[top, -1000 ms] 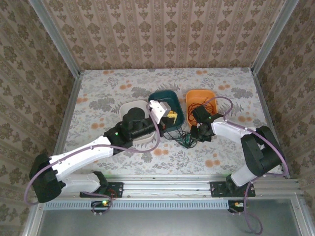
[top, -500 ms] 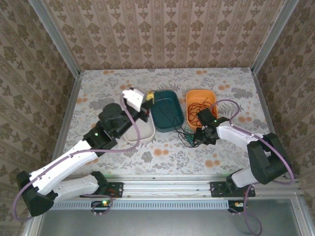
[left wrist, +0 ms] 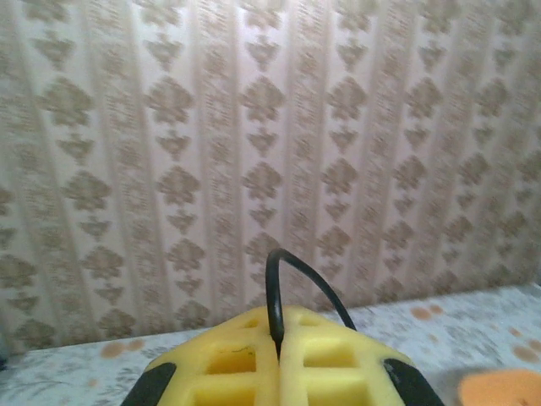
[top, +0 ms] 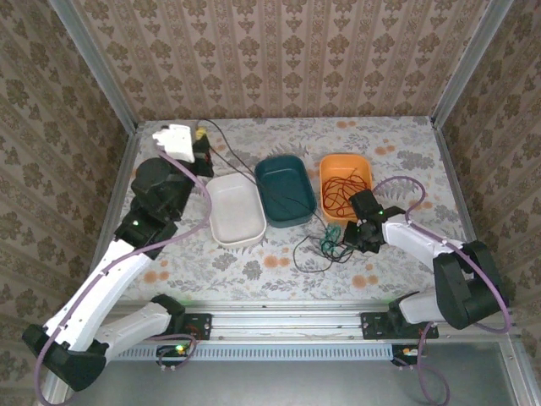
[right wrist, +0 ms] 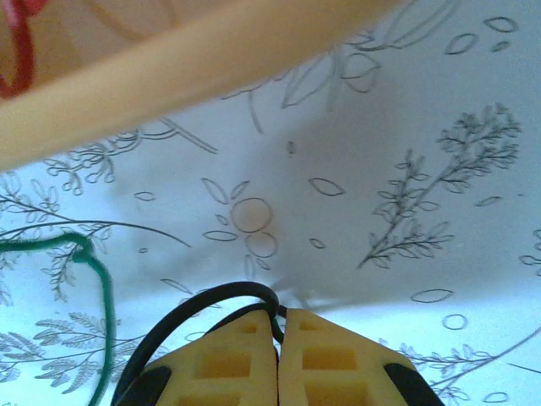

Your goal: Untangle the cables

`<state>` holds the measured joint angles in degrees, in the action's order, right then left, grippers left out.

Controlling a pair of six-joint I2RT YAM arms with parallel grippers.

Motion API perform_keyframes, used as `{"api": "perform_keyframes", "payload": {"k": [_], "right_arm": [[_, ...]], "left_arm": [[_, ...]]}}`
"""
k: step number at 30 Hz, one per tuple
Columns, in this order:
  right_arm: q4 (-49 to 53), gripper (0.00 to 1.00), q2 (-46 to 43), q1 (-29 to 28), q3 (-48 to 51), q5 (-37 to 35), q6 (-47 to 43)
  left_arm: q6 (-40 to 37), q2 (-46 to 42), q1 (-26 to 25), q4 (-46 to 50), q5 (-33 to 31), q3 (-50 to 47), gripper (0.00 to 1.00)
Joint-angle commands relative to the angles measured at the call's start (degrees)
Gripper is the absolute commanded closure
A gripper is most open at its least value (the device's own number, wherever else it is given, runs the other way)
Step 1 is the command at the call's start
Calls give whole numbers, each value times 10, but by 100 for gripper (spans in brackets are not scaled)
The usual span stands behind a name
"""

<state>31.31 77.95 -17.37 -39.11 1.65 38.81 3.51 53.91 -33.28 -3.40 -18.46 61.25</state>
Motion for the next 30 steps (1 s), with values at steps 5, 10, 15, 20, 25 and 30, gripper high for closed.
{"api": "perform_keyframes", "payload": {"k": [5, 10, 15, 20, 25, 30], "right_arm": [[53, 100, -14, 18, 20, -43, 5], [59, 100, -23, 29, 20, -48, 3], [62, 100, -41, 39, 23, -64, 12], [60, 100, -59, 61, 39, -70, 33], [54, 100, -70, 74, 47, -61, 36], [49, 100, -75, 79, 55, -53, 35]], "left_arm": [[42, -5, 56, -6, -37, 45, 100], [50, 11, 64, -7, 19, 63, 100], [42, 12, 64, -52, 96, 75, 100], [1, 19, 75, -78, 39, 142, 100], [20, 56, 124, -49, 28, 243, 100], [109, 90, 169, -4, 87, 298, 100]]}}
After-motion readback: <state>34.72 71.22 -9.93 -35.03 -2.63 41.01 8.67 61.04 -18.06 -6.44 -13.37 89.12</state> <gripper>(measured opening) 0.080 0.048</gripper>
